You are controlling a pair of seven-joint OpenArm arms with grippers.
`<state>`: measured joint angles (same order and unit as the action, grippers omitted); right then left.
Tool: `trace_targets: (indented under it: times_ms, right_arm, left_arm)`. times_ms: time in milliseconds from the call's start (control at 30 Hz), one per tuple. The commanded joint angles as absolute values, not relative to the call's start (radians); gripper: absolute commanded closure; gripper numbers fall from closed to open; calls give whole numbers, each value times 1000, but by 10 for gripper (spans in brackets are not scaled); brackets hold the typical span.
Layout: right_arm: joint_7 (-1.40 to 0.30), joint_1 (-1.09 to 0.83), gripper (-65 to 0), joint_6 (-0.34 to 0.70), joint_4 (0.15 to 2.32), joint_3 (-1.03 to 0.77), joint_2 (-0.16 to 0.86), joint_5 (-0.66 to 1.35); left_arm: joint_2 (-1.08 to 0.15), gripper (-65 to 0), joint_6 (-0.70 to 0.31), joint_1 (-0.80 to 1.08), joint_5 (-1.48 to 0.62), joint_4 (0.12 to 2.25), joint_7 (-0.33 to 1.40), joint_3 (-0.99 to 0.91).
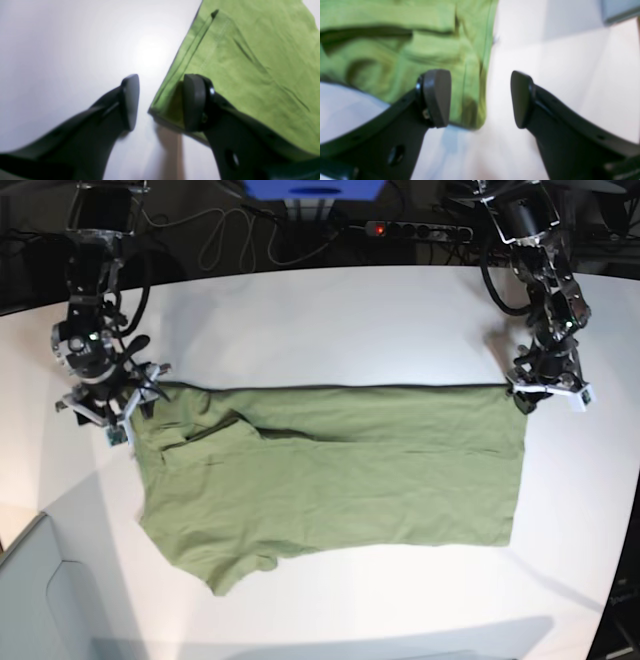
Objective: Fold the T-shirt properly
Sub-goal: 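Lower the held collar edge back onto the shirt with both grippers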
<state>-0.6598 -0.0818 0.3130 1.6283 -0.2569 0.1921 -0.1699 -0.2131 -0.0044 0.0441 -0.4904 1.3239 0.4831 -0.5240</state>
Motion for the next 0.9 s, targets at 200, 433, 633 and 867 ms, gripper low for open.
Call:
trace_targets:
  times_ms: [200,433,633,867]
  right_arm:
    - [-642,-65,-361,323,1547,-274,203,-166]
    - [-644,-71,-267,354,1500,-269,206,-170]
    - [-653,-73,0,446,1504,-274,208,-173]
    - [-654,-64,-1,449,1595,-274,231,-173]
  left_arm:
    - [-217,-39,1,35,-490,1296,495,-524]
    - [-219,0,-1,16,-490,1221,495,-524]
    - [-217,0,-1,53,-490,1342,501,-527]
    - [-219,0,1,62,-490,1461,504,-529]
